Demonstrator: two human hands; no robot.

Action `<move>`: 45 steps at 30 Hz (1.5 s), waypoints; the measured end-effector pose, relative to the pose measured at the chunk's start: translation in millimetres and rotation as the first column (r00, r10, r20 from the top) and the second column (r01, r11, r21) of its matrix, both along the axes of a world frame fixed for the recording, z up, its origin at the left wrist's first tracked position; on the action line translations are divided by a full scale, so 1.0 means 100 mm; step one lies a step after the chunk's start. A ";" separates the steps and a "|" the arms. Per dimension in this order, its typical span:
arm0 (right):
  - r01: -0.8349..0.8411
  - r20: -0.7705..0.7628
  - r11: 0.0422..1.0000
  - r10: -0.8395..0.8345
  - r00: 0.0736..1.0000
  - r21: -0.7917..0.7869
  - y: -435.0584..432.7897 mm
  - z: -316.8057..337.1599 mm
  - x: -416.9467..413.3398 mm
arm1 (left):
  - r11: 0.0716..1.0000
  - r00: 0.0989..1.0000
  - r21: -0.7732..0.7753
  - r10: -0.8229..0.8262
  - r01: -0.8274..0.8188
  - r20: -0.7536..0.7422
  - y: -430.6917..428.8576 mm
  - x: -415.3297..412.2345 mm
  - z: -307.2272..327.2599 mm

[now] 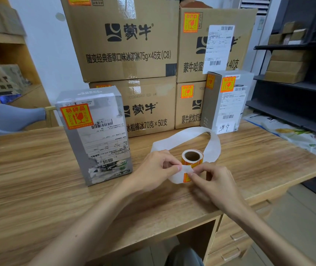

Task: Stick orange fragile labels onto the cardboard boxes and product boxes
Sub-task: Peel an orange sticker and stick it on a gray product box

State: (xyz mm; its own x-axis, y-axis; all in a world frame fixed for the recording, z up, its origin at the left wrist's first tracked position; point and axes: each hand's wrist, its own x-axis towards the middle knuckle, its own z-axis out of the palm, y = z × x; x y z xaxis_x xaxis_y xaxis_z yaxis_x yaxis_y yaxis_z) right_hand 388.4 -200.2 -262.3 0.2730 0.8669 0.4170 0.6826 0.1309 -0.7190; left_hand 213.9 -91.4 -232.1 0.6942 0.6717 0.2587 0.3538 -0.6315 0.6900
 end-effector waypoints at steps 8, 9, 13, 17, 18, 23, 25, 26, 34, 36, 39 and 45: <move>0.020 0.128 0.998 -0.028 0.991 0.063 0.02 0.12 0.20 | 0.996 0.997 0.053 0.074 -0.074 -0.008 0.07 -0.02 0.00; -0.002 0.139 0.999 -0.003 0.990 0.038 0.05 0.14 0.24 | 0.995 0.997 0.059 0.080 -0.079 -0.014 0.08 -0.02 0.00; -0.131 0.139 0.989 0.140 0.980 -0.071 0.15 0.23 0.34 | 0.995 0.996 0.057 0.085 -0.084 -0.011 0.10 -0.03 0.00; -0.106 0.176 0.987 0.127 0.976 -0.120 0.28 0.25 0.41 | 0.989 0.993 0.090 0.118 -0.118 0.009 0.12 -0.03 -0.04; -0.101 0.181 0.987 0.122 0.976 -0.122 0.30 0.25 0.40 | 0.986 0.991 0.104 0.129 -0.131 0.017 0.12 -0.02 -0.05; -0.028 0.146 0.996 0.040 0.989 -0.080 0.33 0.19 0.31 | 0.953 0.979 0.237 0.165 -0.190 0.124 0.04 0.03 -0.07; 0.038 0.142 0.999 -0.032 0.989 -0.038 0.32 0.14 0.25 | 0.918 0.972 0.331 0.177 -0.219 0.153 -0.04 0.08 -0.09; 0.063 0.137 0.998 -0.061 0.989 -0.013 0.32 0.12 0.22 | 0.906 0.970 0.356 0.185 -0.231 0.160 -0.07 0.10 -0.10; -0.065 0.066 0.996 0.069 0.995 -0.058 0.19 0.26 0.24 | 0.880 0.966 0.397 0.224 -0.259 0.132 -0.21 0.26 -0.27; -0.095 0.098 0.991 0.104 0.990 -0.095 0.17 0.31 0.28 | 0.880 0.964 0.394 0.236 -0.265 0.122 -0.23 0.28 -0.25; -0.102 0.139 0.989 0.117 0.983 -0.109 0.17 0.34 0.32 | 0.882 0.959 0.375 0.258 -0.285 0.121 -0.24 0.31 -0.23; -0.138 0.144 0.984 0.153 0.978 -0.109 0.19 0.30 0.30 | 0.858 0.943 0.391 0.305 -0.332 0.131 -0.27 0.34 -0.26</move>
State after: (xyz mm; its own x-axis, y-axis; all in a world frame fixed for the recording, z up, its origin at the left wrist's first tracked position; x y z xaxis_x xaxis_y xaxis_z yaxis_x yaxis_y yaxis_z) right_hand 417.9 -181.1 -232.2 0.0812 0.9313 0.3551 0.7635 0.1709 -0.6228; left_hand 248.0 -118.2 -258.6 0.4336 0.6812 0.5898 0.5478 -0.7190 0.4277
